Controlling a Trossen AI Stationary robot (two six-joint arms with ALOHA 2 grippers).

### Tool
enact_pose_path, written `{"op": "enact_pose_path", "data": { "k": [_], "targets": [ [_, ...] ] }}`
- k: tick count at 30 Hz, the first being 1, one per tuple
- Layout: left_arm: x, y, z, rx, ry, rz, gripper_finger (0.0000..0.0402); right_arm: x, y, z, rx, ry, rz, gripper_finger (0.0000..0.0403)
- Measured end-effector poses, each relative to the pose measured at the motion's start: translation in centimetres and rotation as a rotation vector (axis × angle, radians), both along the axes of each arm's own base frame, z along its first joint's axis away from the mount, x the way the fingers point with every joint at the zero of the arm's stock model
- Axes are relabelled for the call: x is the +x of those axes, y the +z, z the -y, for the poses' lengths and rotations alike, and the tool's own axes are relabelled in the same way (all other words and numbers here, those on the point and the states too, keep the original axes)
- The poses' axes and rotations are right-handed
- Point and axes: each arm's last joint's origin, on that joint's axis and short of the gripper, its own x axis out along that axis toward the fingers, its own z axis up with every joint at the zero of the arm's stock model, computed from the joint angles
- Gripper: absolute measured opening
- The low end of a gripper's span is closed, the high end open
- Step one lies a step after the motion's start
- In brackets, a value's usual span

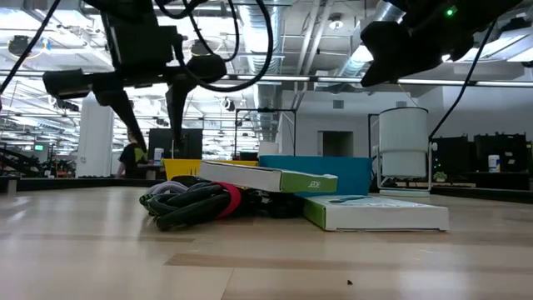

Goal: Pick and place items into bin
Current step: Put the black charger adapter into the blue basket

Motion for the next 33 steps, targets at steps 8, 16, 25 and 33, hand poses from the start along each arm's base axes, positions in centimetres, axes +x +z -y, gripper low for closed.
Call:
{"op": "enact_pose_path", "data": {
  "k": [8, 16, 25, 33],
  "targets": [
    [0.0, 0.2, 0.8, 0.093, -0.194, -0.003, 0.0166, 0.0, 0.0, 0.0, 0.012, 0.001, 0.000, 0.0145],
    [0.5, 0.4, 1.7, 0.060, -0.379, 0.029, 0.0166, 0.1, 0.0, 0.0, 0.015, 0.001, 0.004, 0.0144],
    [0.6, 0.4, 1.9, -0.004, -0.465, 0.033, 0.0166, 0.1, 0.0, -0.1, 0.020, 0.001, 0.007, 0.0142],
    [1.2, 0.7, 1.9, 0.012, -0.577, 0.079, 0.0166, 0.1, 0.0, -0.1, 0.020, 0.002, 0.007, 0.0143]
  ]
}}
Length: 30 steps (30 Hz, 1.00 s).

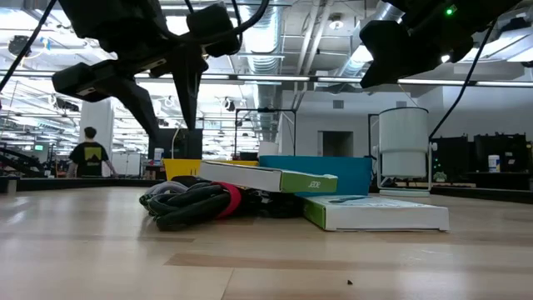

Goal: Pick and place items into bin
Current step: Put the black charger adapter into the blue basket

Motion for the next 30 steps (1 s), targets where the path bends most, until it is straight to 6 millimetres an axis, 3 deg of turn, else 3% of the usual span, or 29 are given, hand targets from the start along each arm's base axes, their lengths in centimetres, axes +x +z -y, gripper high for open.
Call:
{"op": "enact_pose_path", "data": {
  "k": [20, 30],
  "targets": [
    [1.1, 0.1, -3.3, -0.100, 0.028, 0.003, 0.0166, 0.0, 0.0, 0.0, -0.005, 0.005, -0.011, 0.0138],
    [1.3, 0.1, -3.8, -0.096, 0.051, 0.014, 0.0166, 0.1, 0.0, 0.0, -0.003, 0.005, -0.007, 0.0139]
  ]
}}
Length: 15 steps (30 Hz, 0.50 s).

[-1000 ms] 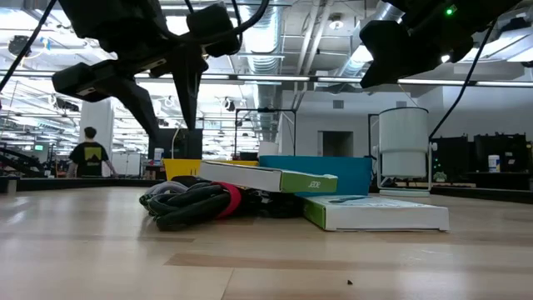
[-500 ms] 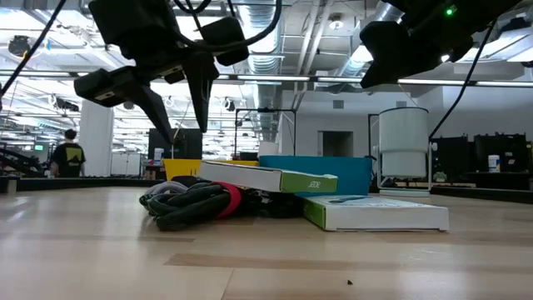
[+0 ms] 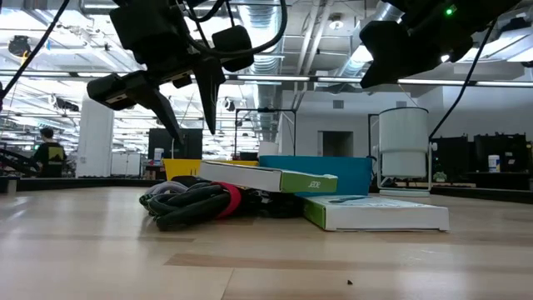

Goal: Pick and place items into bin
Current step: Put the black charger adapter into the blue basket

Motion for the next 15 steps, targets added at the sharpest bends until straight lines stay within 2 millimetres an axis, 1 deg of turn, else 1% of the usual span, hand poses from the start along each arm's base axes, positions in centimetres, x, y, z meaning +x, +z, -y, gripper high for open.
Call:
{"op": "enact_pose_path", "data": {
  "k": [10, 15],
  "targets": [
    [-0.01, -0.01, 0.09, 0.019, -0.022, 0.003, 0.0166, 0.19, 0.01, -0.11, 0.017, 0.000, 0.023, 0.0135],
    [0.02, 0.00, 0.07, 0.010, 0.010, 0.004, 0.0166, 0.18, -0.05, -0.13, 0.038, 0.003, 0.011, 0.0136]
  ]
}}
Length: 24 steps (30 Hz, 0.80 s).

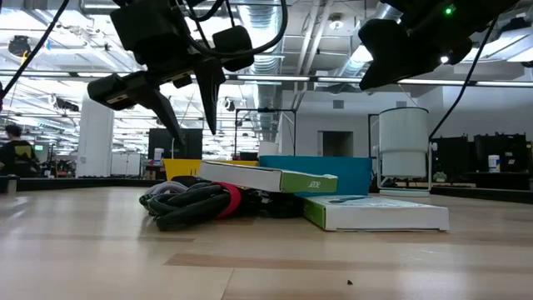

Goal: Pick and place items into bin
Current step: Put the black charger adapter into the blue basket

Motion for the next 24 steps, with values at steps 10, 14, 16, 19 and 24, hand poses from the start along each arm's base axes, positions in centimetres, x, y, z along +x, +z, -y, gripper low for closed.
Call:
{"op": "enact_pose_path", "data": {
  "k": [10, 14, 16, 19, 24],
  "targets": [
    [0.21, 0.09, 0.05, -0.006, 0.004, 0.023, 0.0166, 0.00, 0.00, 0.00, 0.000, 0.000, -0.001, 0.0134],
    [0.20, 0.09, 0.05, -0.007, 0.005, 0.023, 0.0166, 0.03, 0.00, -0.02, 0.005, 0.000, 0.002, 0.0134],
    [0.20, 0.09, 0.05, -0.013, 0.018, 0.022, 0.0166, 0.05, 0.00, -0.03, 0.007, 0.000, 0.005, 0.0133],
    [0.25, 0.12, 0.05, -0.015, 0.028, 0.028, 0.0166, 0.05, -0.01, -0.03, 0.007, 0.000, 0.004, 0.0133],
    [0.31, 0.14, -0.03, 0.010, 0.042, 0.037, 0.0166, 0.04, -0.05, -0.05, 0.022, 0.003, -0.005, 0.0134]
  ]
}}
